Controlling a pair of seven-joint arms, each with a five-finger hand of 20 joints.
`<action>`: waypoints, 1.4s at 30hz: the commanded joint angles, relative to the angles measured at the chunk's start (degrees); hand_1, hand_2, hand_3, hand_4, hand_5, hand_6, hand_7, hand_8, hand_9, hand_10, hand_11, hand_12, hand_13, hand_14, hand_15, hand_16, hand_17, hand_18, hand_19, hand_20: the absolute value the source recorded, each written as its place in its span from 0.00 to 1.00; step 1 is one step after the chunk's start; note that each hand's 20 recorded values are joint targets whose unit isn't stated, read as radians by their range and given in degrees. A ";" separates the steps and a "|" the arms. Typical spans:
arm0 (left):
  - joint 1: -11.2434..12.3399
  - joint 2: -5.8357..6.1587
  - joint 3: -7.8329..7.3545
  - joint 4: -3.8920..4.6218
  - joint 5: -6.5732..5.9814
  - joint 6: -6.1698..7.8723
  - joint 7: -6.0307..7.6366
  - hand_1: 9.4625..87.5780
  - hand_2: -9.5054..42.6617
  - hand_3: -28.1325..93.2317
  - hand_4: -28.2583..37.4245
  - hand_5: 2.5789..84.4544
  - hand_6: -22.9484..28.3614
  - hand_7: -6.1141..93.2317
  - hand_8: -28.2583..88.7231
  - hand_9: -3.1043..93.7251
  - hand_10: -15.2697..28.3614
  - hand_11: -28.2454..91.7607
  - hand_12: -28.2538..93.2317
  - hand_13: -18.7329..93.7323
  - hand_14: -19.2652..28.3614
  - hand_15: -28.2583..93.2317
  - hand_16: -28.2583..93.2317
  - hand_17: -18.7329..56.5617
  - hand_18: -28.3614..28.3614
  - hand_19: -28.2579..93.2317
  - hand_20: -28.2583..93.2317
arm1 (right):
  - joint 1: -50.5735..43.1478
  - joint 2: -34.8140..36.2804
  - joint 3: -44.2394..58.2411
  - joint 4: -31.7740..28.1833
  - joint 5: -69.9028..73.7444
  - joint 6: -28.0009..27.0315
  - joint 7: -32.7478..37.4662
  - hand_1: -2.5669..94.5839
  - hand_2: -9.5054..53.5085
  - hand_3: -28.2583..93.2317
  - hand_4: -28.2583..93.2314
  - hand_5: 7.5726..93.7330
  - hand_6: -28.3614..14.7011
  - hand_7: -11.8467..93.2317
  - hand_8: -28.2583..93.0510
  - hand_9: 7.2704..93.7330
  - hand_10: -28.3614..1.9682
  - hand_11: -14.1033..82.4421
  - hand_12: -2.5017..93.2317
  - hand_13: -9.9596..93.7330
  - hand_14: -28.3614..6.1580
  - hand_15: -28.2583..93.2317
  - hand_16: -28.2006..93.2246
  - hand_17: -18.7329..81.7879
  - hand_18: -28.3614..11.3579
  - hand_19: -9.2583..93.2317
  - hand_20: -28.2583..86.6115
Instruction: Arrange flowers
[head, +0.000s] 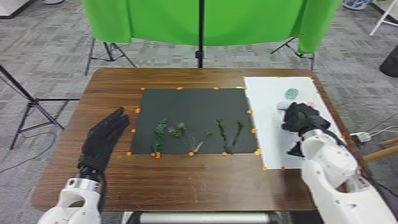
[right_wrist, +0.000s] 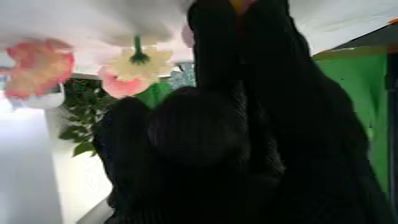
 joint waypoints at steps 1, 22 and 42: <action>2.31 -0.71 -3.14 -0.86 -1.07 5.40 3.82 0.19 0.02 0.78 0.13 0.48 0.55 0.10 0.20 0.44 0.64 0.32 0.34 0.43 0.70 0.29 0.25 0.29 0.68 0.24 0.37 | -0.82 1.25 -0.21 -1.88 1.15 1.09 -0.14 0.74 0.00 0.59 0.16 0.86 0.63 0.28 0.35 0.99 0.67 0.24 0.45 0.99 0.80 0.72 0.51 0.85 0.47 1.00 0.73; 2.63 -0.11 -4.63 -1.37 -3.33 10.13 3.75 0.08 0.26 0.75 0.00 0.48 0.59 0.09 0.20 0.44 0.65 0.32 0.33 0.43 0.69 0.29 0.24 0.30 0.67 0.24 0.37 | 30.04 -19.30 -36.09 5.71 8.35 -6.92 -17.89 0.73 0.00 0.61 0.16 0.87 0.63 0.28 0.36 1.00 0.66 0.24 0.46 0.99 0.82 0.73 0.52 0.86 0.49 1.00 0.75; 2.84 0.46 -3.06 -2.19 -3.30 9.83 3.73 0.07 0.43 0.70 0.00 0.48 0.63 0.08 0.20 0.45 0.67 0.33 0.32 0.44 0.70 0.30 0.24 0.31 0.66 0.24 0.37 | 25.69 -31.08 -33.63 19.42 -16.57 -10.13 -28.23 0.70 0.00 0.62 0.14 0.84 0.66 0.28 0.33 0.98 0.68 0.23 0.46 0.98 0.81 0.74 0.53 0.85 0.48 1.00 0.76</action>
